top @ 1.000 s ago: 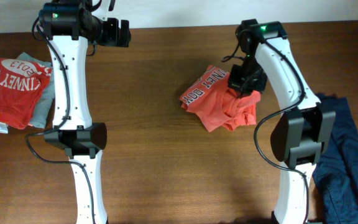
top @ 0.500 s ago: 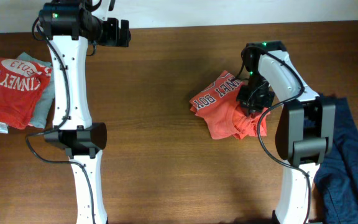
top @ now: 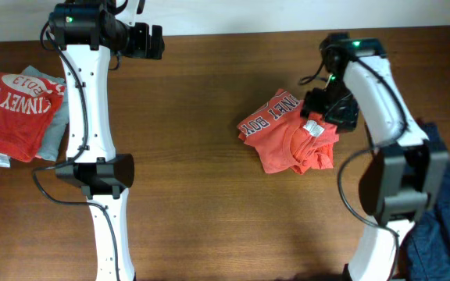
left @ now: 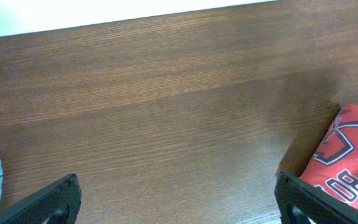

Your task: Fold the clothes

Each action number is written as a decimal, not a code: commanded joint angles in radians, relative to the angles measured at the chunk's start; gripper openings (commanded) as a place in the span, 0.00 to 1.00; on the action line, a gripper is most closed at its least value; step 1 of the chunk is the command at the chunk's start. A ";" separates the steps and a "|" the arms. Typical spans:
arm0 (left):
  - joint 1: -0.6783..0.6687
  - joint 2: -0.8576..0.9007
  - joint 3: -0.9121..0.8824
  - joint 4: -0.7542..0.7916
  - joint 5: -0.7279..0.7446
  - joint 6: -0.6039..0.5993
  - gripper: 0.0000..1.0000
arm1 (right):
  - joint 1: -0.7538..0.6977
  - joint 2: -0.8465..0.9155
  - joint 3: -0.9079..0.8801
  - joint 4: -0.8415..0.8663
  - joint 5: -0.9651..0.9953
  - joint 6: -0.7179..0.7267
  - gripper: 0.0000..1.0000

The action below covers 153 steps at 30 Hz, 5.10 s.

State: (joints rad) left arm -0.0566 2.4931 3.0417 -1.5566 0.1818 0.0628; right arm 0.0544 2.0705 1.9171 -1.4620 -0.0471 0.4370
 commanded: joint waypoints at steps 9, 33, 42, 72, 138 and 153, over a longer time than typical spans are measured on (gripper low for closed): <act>-0.125 0.030 -0.001 -0.113 0.219 0.174 0.98 | -0.212 -0.047 0.056 0.086 -0.111 -0.180 0.81; -0.829 0.304 -0.001 0.041 -0.075 0.047 0.94 | -0.585 -0.046 0.065 0.136 -0.212 -0.257 0.84; -0.888 0.362 -0.003 0.150 -0.235 -0.018 0.92 | -0.585 -0.046 0.065 0.143 -0.235 -0.257 0.84; -0.841 0.461 -0.009 0.039 -0.583 -0.013 0.00 | -0.585 -0.046 0.065 0.143 -0.260 -0.269 0.84; 0.401 -0.132 -0.015 -0.130 -0.648 -0.621 0.01 | -0.507 -0.046 0.065 0.082 -0.256 -0.272 0.84; 0.511 -0.191 -0.015 -0.072 -0.480 -0.785 0.00 | -0.497 -0.046 0.065 0.097 -0.256 -0.277 0.84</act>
State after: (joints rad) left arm 0.4492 2.4046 3.0203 -1.6840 -0.3367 -0.9295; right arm -0.4469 2.0319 1.9629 -1.3659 -0.2977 0.1753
